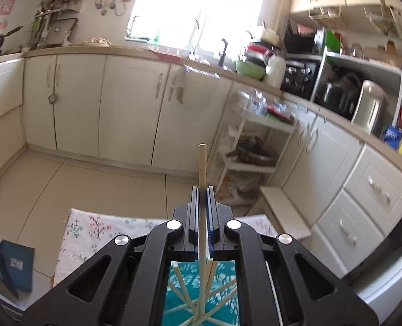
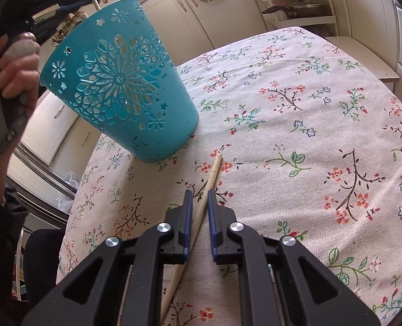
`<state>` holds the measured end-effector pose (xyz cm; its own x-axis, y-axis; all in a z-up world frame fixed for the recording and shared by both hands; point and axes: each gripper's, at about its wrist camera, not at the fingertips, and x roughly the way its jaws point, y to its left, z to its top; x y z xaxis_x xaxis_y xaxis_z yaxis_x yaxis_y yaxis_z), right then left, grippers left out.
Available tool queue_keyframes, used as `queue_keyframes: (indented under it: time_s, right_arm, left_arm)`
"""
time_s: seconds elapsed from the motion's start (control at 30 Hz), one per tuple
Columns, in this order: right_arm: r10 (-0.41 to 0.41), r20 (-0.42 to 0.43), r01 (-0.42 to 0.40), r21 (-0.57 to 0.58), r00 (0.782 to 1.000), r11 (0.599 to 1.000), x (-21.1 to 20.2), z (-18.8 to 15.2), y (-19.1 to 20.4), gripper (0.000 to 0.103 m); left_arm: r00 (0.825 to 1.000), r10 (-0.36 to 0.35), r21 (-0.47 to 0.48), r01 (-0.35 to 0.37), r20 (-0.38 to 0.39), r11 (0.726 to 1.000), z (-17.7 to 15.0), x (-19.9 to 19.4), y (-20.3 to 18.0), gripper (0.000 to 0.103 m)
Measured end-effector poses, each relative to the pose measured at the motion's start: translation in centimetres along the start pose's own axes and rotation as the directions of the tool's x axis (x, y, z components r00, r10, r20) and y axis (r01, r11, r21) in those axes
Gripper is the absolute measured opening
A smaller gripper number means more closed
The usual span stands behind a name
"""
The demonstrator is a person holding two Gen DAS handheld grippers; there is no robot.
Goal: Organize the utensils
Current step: 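Lift the chopstick with the left tool over the teal basket and release, then grasp the last wooden chopstick with the right tool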
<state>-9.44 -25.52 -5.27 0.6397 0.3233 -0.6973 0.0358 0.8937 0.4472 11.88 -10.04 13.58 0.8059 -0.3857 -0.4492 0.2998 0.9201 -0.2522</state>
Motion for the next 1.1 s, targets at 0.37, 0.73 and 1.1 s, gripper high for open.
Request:
queue_keyframes:
  time_s: [0.37, 0.73, 1.1]
  right_arm:
    - [-0.007, 0.002, 0.007, -0.032, 1.0, 0.999, 0.0, -0.1, 0.8, 0.02]
    - [-0.156, 0.013, 0.156, -0.13, 0.988, 0.979, 0.3, -0.5, 3.5, 0.023]
    - [-0.263, -0.009, 0.244, -0.349, 0.965, 0.905, 1.6, -1.3, 7.1, 0.014]
  left_arm:
    - [0.994, 0.102, 0.141, -0.094, -0.047, 0.986, -3.0, -3.6, 0.5, 0.05]
    - [0.929, 0.367, 0.032, -0.368, 0.041, 0.929, -9.7, -9.9, 8.3, 0.075]
    - [0.936, 0.334, -0.015, -0.338, -0.109, 0.941, -12.3, -8.3, 11.1, 0.076]
